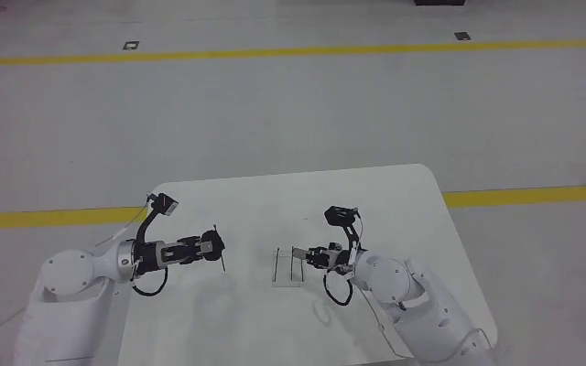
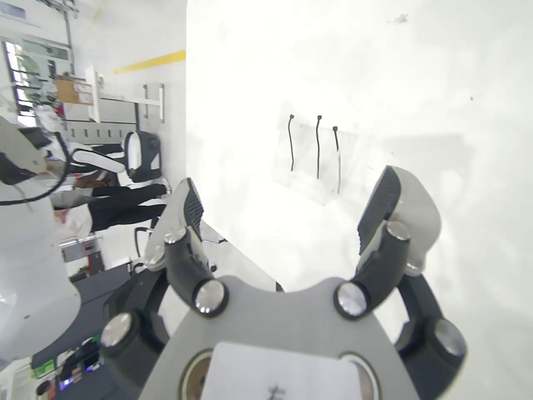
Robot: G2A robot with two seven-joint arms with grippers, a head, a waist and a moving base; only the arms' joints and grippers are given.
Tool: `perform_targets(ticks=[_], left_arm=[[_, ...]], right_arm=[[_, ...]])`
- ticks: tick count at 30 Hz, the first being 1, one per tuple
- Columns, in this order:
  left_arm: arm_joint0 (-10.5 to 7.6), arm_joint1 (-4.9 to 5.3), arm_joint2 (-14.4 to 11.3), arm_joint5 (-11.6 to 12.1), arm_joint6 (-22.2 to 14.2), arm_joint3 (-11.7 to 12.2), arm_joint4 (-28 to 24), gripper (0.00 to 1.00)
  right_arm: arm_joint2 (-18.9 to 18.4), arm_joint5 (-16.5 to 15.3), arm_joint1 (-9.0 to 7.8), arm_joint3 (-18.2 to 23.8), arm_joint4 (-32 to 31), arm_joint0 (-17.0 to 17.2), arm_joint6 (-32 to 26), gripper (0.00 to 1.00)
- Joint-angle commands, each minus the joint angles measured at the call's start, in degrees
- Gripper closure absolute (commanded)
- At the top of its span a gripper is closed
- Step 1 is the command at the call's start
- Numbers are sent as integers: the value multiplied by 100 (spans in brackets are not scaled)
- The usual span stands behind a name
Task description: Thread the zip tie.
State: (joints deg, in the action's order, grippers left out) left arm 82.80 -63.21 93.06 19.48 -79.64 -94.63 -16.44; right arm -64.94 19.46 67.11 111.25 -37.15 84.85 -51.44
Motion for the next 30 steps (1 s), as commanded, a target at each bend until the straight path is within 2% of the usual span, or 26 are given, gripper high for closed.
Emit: perform_targets(ticks=[1,2,4,15,20,25,30], left_arm=[[0,0,0,0,0,0,0,100],[0,0,0,0,0,0,0,100],[0,0,0,0,0,0,0,100],[0,0,0,0,0,0,0,100],[0,0,0,0,0,0,0,100],[0,0,0,0,0,0,0,100],[0,0,0,0,0,0,0,100]], right_arm=[[9,3,104,137,-651,1,-322,0],[-8,3,183,203,-1069,22,-548,0],[-57,3,331,332,-1485,68,-892,0],[-37,-35,332,310,-1518,84,-790,0],[412,3,404,123,-1981,-92,-729,0],[694,3,621,-241,-2337,-356,-840,0],[846,3,924,-485,-2656,-474,-991,0]])
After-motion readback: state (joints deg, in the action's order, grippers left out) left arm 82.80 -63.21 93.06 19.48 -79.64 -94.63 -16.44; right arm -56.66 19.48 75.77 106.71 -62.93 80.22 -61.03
